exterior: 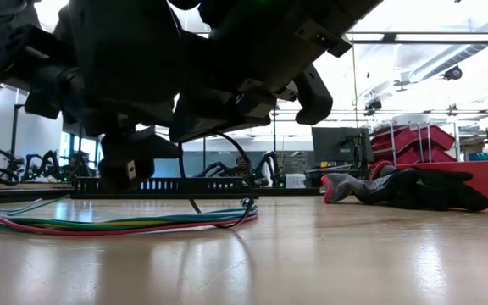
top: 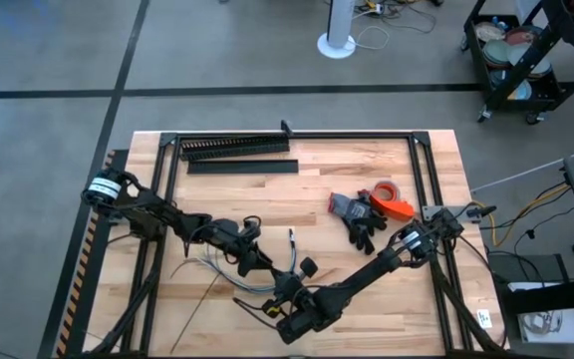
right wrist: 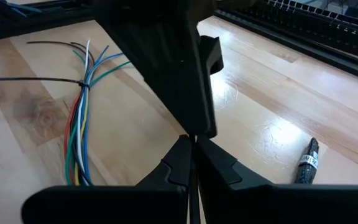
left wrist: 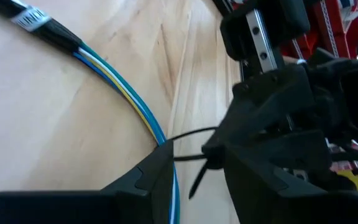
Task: Ziptie cables
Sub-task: Wrap the black zip tie on the cable
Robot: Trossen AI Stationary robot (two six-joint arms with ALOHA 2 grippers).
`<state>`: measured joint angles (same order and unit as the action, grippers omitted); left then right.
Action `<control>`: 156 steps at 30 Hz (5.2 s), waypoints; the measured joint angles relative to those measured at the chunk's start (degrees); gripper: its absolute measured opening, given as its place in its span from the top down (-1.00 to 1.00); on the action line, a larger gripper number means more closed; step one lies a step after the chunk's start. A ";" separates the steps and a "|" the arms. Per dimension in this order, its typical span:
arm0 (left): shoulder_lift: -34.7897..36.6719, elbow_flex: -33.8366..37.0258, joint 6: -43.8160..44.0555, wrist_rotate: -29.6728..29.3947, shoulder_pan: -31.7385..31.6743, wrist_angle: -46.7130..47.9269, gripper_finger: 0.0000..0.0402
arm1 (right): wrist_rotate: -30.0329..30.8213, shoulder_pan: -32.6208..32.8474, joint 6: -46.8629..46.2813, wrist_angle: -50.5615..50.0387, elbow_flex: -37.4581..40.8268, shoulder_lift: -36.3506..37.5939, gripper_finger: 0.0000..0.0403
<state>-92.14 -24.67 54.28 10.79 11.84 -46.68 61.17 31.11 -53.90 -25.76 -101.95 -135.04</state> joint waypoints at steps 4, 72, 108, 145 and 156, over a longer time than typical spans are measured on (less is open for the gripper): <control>0.28 0.04 -0.81 1.00 0.00 0.86 0.42 | -0.09 -0.02 -0.03 -0.09 0.00 0.00 1.00; 12.57 0.08 -67.03 -1.69 4.50 18.24 0.41 | -7.37 -0.42 0.51 -1.93 0.13 0.52 1.00; 0.39 -8.48 -73.30 -4.60 4.02 19.67 0.88 | -7.58 -0.39 1.02 -1.93 0.13 0.68 1.00; 2.62 -6.64 -76.05 -6.71 -0.12 24.31 1.00 | -10.21 1.35 -8.31 -6.33 0.13 1.42 1.00; 2.67 -5.65 -74.83 -6.93 -7.06 24.69 1.00 | -10.18 3.04 -12.60 -10.47 0.60 1.81 1.00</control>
<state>-89.47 -30.32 -20.55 3.86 4.77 -22.00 50.98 34.15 -66.49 -36.23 -101.35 -133.23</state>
